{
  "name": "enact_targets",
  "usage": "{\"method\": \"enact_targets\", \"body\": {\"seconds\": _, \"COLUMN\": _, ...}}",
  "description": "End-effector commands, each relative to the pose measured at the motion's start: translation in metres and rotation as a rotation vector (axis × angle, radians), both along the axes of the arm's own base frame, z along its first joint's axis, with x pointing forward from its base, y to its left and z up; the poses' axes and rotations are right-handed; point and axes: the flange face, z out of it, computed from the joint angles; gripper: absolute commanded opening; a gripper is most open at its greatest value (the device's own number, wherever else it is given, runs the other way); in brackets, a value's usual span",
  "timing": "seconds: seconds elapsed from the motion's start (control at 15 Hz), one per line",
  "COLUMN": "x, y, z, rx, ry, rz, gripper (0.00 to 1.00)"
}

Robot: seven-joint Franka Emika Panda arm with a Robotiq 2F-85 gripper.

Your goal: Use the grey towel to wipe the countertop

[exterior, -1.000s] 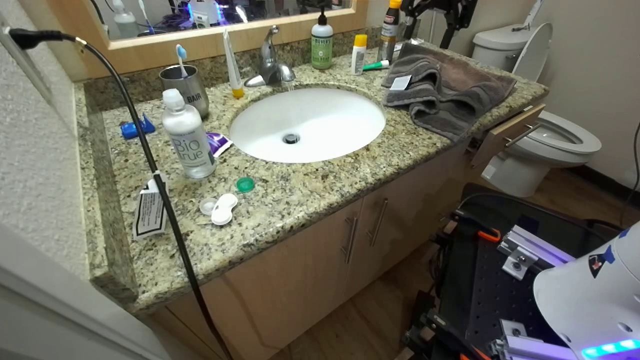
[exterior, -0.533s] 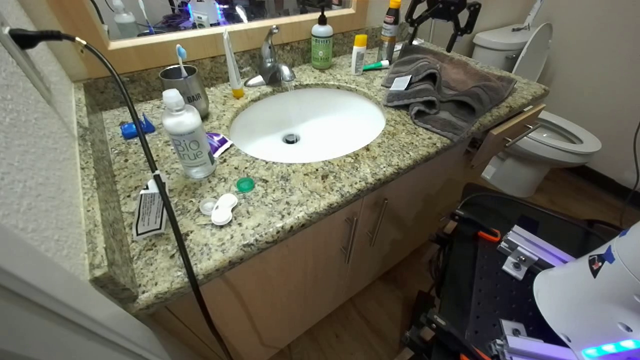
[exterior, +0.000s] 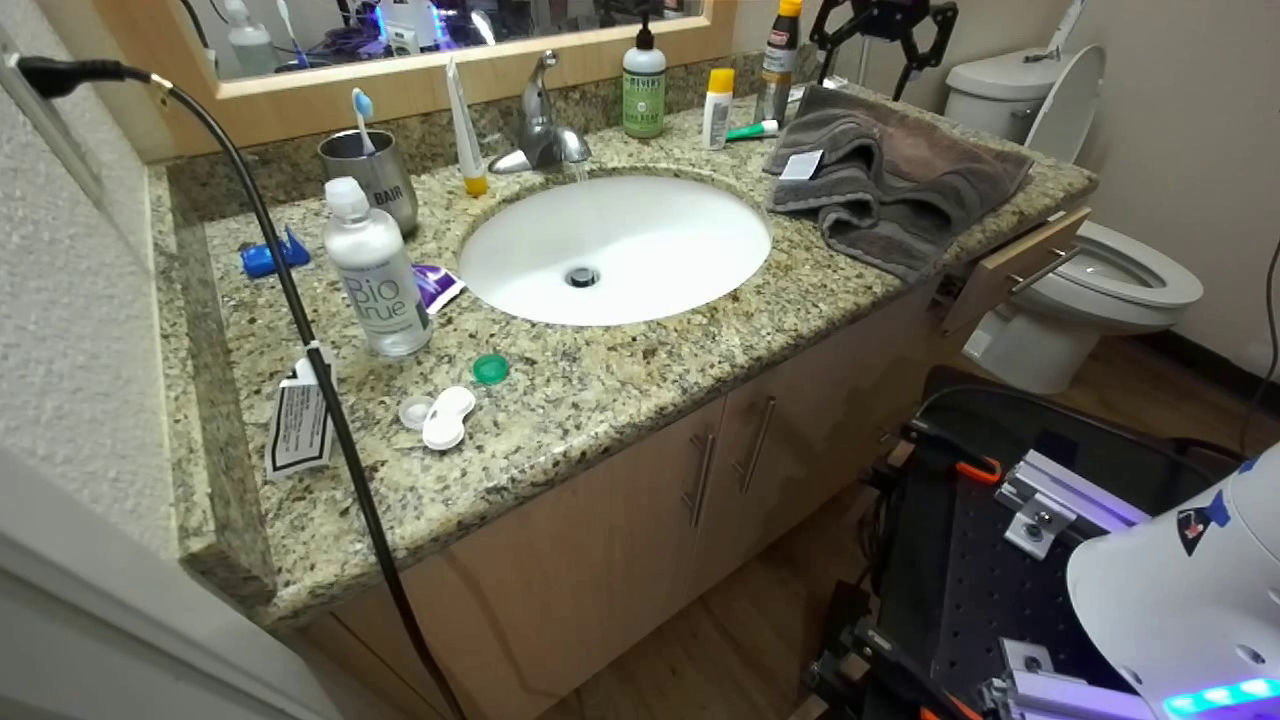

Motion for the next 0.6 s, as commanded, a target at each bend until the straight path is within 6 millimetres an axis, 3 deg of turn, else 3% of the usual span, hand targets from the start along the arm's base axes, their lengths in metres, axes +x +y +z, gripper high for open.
{"method": "enact_targets", "body": {"seconds": 0.0, "x": 0.013, "y": -0.013, "z": -0.028, "rx": -0.075, "ry": -0.003, "rz": -0.120, "gripper": 1.00}}
{"method": "enact_targets", "body": {"seconds": 0.33, "x": 0.021, "y": -0.005, "z": -0.071, "rx": -0.073, "ry": 0.109, "rz": -0.209, "gripper": 1.00}}
{"method": "enact_targets", "body": {"seconds": 0.53, "x": 0.018, "y": -0.010, "z": -0.084, "rx": -0.103, "ry": 0.146, "rz": -0.272, "gripper": 1.00}}
